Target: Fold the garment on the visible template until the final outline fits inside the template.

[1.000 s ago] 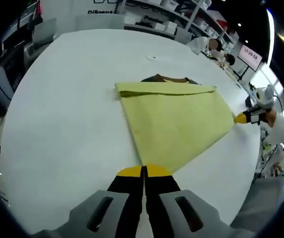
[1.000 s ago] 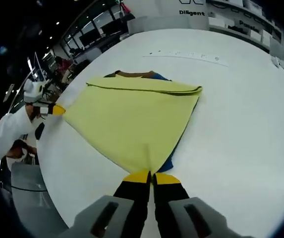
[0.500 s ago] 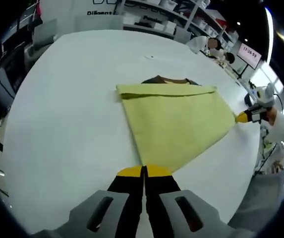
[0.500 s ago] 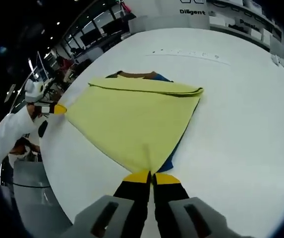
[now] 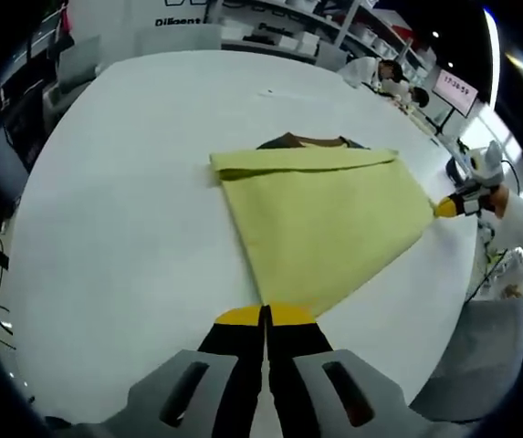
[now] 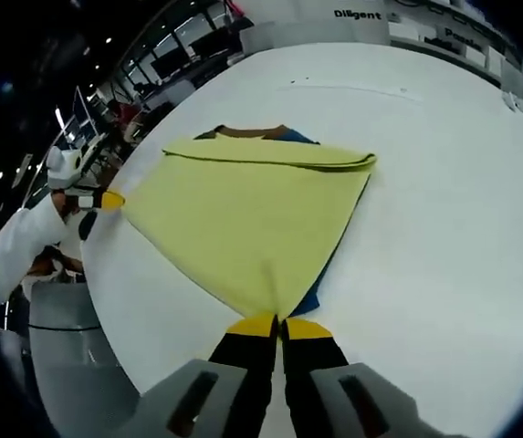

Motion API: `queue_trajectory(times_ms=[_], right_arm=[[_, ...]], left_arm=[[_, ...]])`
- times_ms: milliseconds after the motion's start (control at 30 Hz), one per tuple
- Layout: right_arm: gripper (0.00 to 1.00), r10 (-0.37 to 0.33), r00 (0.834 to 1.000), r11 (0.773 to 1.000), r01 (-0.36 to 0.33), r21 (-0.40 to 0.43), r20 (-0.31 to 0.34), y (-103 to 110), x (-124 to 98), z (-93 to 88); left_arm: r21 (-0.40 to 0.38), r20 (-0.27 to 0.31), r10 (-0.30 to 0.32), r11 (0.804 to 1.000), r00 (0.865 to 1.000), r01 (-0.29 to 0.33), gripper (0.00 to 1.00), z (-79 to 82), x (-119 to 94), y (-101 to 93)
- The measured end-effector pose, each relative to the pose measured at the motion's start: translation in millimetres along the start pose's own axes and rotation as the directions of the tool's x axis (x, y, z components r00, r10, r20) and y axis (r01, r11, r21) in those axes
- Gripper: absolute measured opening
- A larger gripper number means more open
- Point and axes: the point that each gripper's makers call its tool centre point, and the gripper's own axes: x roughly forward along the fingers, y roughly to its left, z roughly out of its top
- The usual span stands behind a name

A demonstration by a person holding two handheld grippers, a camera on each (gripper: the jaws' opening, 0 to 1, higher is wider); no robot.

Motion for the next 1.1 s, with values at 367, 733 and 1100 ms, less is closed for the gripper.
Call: queue_trajectory(times_ms=[367,733,1100], right_arm=[[0.0,0.022,1.0,1.0,-0.022,0.009,-0.019,8.5,-5.9,-23.4],[0.0,0.027,0.999,1.0,-0.026,0.013,-0.031,12.0,-8.5,-35.0],[0.0,0.025,0.998,1.0,-0.025,-0.005,-0.049,11.5,-6.8,-37.6]], left_arm=[[-0.004,-0.009,0.002,1.0,1.0,-0.002,0.0,-24.6,-11.2,-10.9],[-0.011,-0.015,0.0,1.0,1.0,0.0,0.0,-37.3,-14.5,-16.7],[-0.037,-0.02,-0.02,0.999,1.0,0.019,0.0,-34.9,-12.9,-17.6]])
